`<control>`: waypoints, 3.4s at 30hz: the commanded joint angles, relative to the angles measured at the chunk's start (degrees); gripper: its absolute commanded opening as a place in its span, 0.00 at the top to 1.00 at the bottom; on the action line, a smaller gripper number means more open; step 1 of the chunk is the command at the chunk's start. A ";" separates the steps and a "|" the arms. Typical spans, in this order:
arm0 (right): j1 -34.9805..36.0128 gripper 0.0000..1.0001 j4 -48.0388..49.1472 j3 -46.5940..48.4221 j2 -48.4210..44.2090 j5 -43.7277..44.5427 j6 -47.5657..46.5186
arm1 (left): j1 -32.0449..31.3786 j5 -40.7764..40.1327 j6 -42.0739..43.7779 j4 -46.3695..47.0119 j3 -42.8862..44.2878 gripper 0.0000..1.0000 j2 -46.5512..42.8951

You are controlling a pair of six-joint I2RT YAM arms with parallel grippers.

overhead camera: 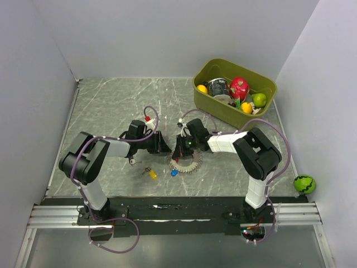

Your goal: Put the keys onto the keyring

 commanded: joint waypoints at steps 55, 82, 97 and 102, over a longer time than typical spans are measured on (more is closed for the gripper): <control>-2.37 0.83 -1.35 -1.09 -10.42 1.54 -1.87 | 2.21 -0.77 1.64 2.45 -0.08 0.64 -0.30; -8.35 0.45 -0.55 -5.75 -16.40 3.74 -0.82 | 1.33 -1.38 3.40 -0.71 5.01 0.59 1.11; -3.25 0.58 -12.76 7.69 -3.83 14.19 1.82 | 1.24 0.47 3.58 -1.59 8.80 0.59 5.60; -2.63 0.59 -12.42 7.61 -3.65 14.90 2.96 | 1.16 0.91 2.87 -0.80 8.09 0.59 5.68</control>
